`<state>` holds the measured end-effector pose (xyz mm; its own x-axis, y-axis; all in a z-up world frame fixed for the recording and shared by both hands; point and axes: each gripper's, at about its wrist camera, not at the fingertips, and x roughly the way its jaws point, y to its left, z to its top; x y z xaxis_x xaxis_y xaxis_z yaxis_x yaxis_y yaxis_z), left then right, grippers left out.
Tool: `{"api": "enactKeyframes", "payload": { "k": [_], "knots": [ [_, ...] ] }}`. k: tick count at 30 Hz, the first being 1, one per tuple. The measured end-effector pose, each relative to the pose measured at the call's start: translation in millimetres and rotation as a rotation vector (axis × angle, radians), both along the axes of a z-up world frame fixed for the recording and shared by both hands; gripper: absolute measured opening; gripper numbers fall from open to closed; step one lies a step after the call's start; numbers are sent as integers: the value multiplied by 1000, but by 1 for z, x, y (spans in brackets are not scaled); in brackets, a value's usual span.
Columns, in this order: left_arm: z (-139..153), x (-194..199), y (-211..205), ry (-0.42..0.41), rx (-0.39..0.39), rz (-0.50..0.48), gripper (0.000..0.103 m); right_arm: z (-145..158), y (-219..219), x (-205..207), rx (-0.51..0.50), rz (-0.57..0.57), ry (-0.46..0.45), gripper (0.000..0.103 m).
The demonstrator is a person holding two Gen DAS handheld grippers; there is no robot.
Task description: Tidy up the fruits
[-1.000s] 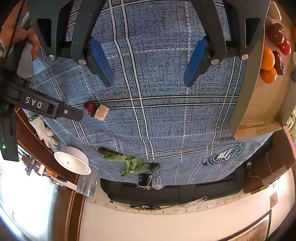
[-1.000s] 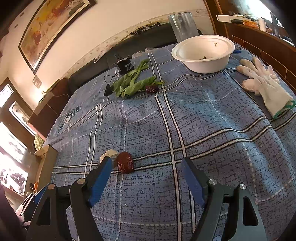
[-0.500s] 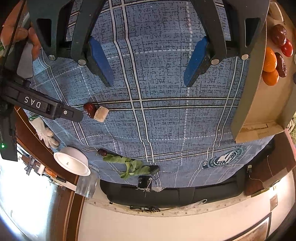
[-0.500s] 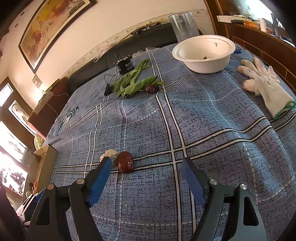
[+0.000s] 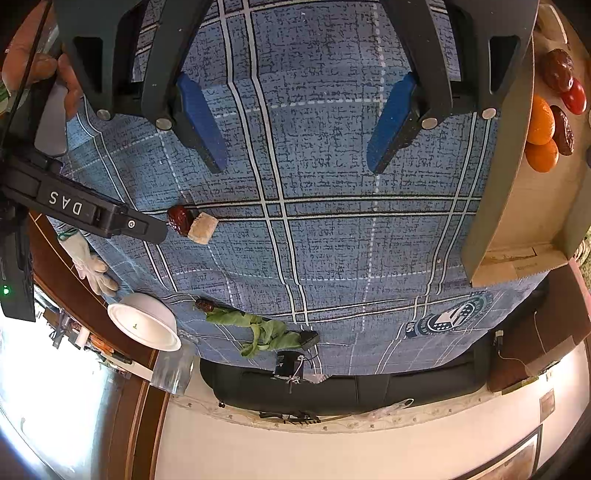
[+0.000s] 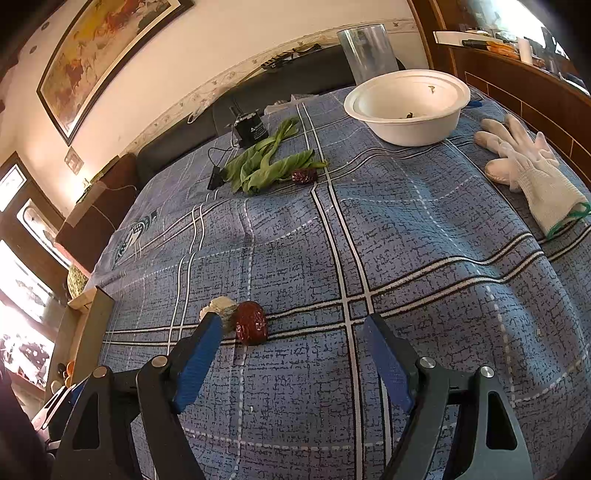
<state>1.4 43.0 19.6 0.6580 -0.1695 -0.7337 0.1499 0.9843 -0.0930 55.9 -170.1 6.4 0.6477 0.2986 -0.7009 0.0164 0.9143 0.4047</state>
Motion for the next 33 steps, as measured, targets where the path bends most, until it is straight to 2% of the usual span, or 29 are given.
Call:
{"api": "enactKeyframes", "payload": {
  "k": [13, 18, 19, 23, 25, 29, 33],
  "knots": [
    [2, 0, 2, -8, 0, 2, 77, 5, -4, -3, 8, -26, -29, 84],
    [9, 5, 21, -23, -40, 68, 77, 12, 1, -7, 2, -7, -66, 84],
    [10, 7, 27, -20, -50, 88, 77, 12, 5, -7, -16, 4, -70, 82],
    [9, 13, 46, 2, -94, 147, 77, 11, 20, -3, -48, 53, -52, 64],
    [7, 15, 49, 12, -107, 151, 77, 9, 29, 1, -85, 71, -26, 60],
    [7, 13, 47, 10, -106, 144, 77, 2, 42, 8, -187, 97, 13, 58],
    [8, 12, 45, 5, -98, 138, 77, 1, 51, 14, -227, 113, 14, 58]
  ]
}}
